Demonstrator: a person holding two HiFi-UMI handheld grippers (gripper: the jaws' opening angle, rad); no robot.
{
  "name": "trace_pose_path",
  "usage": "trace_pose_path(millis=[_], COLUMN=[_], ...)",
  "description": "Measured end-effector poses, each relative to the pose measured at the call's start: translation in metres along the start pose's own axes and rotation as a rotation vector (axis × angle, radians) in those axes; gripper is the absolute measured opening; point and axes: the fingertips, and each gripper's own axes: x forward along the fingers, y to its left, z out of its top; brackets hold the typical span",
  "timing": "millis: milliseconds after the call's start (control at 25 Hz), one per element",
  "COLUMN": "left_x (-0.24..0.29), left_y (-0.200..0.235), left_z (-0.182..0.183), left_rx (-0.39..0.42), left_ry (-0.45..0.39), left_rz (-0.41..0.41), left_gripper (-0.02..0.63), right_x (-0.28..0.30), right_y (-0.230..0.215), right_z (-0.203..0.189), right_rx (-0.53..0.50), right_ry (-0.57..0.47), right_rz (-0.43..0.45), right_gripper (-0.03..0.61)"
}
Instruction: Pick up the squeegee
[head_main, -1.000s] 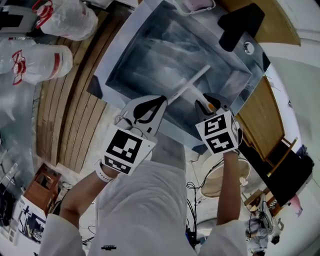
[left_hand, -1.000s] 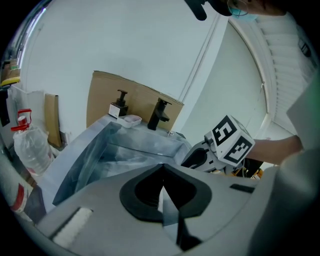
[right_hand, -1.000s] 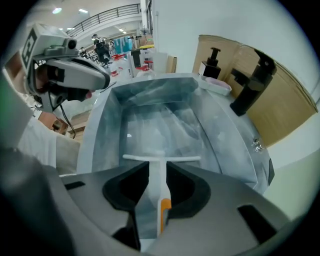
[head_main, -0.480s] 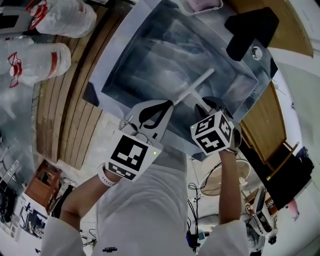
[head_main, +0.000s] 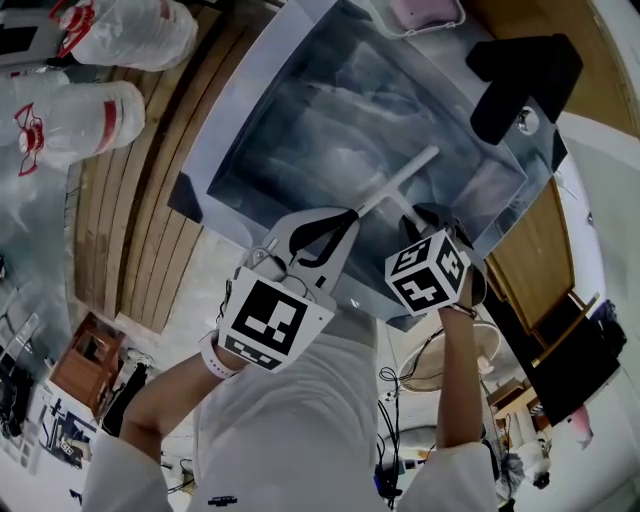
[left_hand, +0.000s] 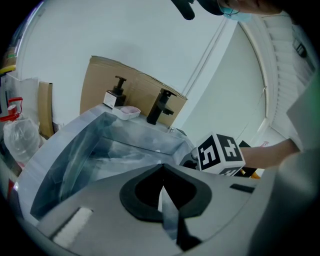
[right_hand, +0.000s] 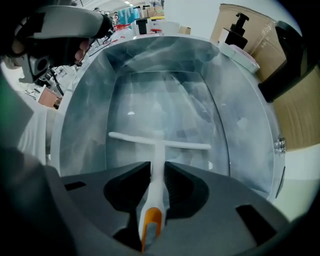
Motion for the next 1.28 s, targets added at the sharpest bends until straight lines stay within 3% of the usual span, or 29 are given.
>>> trace_pose_path(millis=[560,880,1280], left_x=[-0.001,-0.007,-0.025], left_y=[0.012,0.019,0.016], left_z=[0.006,0.005,0.013], left_rx=[-0.002,-0.001,0.038], left_ry=[-0.004,-0.004,-0.014], left_rz=[0.002,0.0,-0.003], left_gripper=[0.005,0.005,0.005], right_x=[0.008,0.0,-0.043], right_y=[-0.002,-0.007,-0.011], right_z=[-0.002,-0.001,0.012], right_rx=[0.042,0.053,0.186], right_ry=[0.149,0.107,-0.082], right_rz=[-0.01,-0.057,-0.141], right_gripper=[0.068,0.064,0.063])
